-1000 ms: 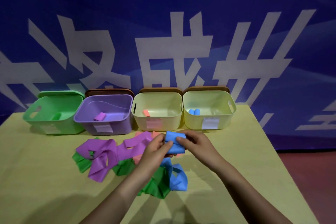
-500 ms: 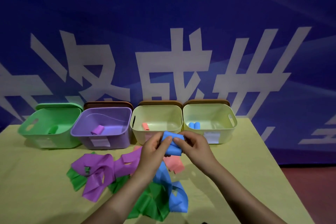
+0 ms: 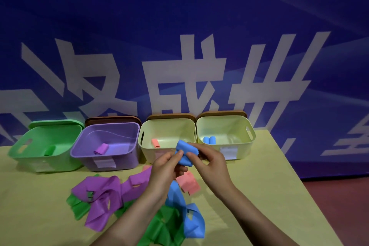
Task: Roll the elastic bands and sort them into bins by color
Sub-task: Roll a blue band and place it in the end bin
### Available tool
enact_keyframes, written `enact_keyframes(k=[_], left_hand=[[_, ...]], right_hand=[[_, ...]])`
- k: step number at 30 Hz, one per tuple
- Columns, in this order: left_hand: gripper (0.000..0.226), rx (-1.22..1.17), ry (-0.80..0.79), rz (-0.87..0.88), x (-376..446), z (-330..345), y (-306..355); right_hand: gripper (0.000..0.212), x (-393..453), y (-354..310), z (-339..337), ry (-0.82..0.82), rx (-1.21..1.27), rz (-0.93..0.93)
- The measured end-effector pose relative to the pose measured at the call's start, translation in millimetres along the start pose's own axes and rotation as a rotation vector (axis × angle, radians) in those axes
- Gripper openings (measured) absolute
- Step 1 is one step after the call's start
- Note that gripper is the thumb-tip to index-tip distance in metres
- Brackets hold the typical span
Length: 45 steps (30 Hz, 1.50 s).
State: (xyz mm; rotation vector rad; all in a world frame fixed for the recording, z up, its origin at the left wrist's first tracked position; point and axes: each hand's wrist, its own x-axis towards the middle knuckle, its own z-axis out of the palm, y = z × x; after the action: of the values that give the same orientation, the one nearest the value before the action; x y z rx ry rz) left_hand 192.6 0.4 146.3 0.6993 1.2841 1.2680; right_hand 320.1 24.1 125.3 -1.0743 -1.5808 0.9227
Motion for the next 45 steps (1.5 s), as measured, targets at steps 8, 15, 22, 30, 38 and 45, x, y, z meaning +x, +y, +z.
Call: enact_keyframes(k=[8, 15, 22, 30, 38, 45], left_hand=[[0.013, -0.222, -0.080, -0.144, 11, -4, 13], [0.027, -0.217, -0.134, -0.243, 18, 5, 22], [0.018, -0.223, -0.137, -0.205, 26, 9, 13], [0.025, 0.081, -0.163, -0.032, 32, 11, 5], [0.025, 0.102, -0.125, 0.129, 34, 23, -3], [0.018, 0.210, -0.124, 0.258, 40, 32, -5]], right_hand=[[0.031, 22, 3, -14, -0.102, -0.373, -0.313], [0.037, 39, 3, -38, -0.326, -0.502, -0.387], [0.039, 25, 14, -43, -0.340, -0.303, -0.240], [0.025, 25, 15, -36, -0.072, -0.023, 0.039], [0.029, 26, 9, -29, 0.069, 0.132, 0.204], [0.017, 21, 9, -33, 0.067, 0.244, 0.232]])
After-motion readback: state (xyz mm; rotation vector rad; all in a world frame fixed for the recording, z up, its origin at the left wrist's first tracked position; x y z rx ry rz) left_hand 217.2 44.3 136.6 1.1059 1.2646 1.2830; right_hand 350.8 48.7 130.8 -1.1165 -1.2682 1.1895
